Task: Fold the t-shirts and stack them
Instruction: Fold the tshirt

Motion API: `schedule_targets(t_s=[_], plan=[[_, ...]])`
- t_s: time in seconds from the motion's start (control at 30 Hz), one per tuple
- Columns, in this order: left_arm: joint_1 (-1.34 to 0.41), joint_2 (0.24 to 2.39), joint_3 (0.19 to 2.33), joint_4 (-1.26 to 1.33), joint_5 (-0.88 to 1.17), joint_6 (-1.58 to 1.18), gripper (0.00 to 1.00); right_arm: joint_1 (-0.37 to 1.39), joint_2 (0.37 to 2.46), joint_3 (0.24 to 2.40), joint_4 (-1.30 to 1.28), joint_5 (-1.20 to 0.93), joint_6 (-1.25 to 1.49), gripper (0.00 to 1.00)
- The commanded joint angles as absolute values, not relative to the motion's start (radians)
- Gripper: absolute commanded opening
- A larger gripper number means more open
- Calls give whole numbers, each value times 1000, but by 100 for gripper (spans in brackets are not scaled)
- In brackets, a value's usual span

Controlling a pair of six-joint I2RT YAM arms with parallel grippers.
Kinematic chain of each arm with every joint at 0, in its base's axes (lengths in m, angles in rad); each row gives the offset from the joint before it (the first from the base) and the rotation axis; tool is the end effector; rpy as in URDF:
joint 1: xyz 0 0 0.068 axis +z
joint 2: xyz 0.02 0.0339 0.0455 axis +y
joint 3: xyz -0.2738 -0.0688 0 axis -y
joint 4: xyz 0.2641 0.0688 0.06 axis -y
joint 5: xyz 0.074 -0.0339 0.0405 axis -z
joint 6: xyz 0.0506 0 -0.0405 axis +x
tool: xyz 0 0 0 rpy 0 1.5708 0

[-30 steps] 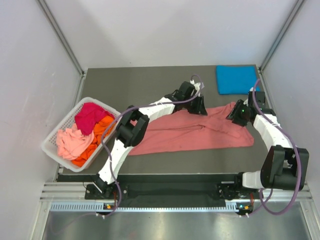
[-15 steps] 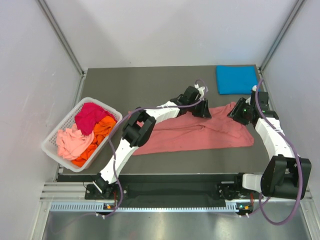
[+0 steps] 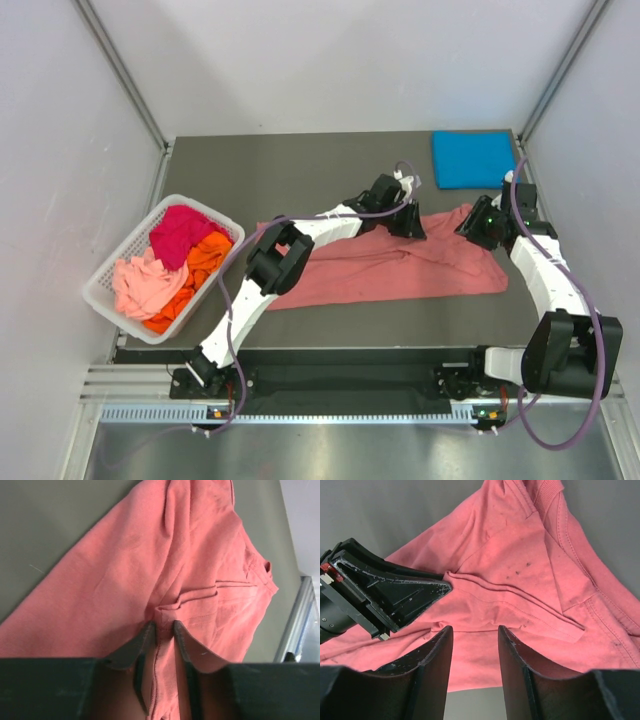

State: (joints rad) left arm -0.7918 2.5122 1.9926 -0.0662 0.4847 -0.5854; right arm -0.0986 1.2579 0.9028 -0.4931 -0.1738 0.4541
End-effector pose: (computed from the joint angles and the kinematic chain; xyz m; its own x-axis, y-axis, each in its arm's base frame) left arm 0.4043 -0.4431 0.1300 -0.8224 0.1371 -0.5522 0.5375 0.5052 -0.6751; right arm 0.2856 -0.0195 0.2455 -0.6782 0.5012 -0.5374 0.3123 0.8585 0.4067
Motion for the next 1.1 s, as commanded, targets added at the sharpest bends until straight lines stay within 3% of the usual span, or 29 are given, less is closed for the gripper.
schedule_targets(t_s=[0.0, 0.2, 0.73, 1.07], plan=[[-805, 2493, 2000, -8, 520, -600, 20, -91, 1247, 900, -475, -124, 451, 42], [-810, 2393, 1911, -8, 528, -598, 7, -112, 1275, 930, -554, 32, 548, 42], [-825, 2266, 1723, 121, 589, -612, 16, -183, 1381, 942, -635, 126, 646, 43], [-842, 2246, 1680, 138, 604, -598, 4, -199, 1436, 960, -669, 107, 721, 44]])
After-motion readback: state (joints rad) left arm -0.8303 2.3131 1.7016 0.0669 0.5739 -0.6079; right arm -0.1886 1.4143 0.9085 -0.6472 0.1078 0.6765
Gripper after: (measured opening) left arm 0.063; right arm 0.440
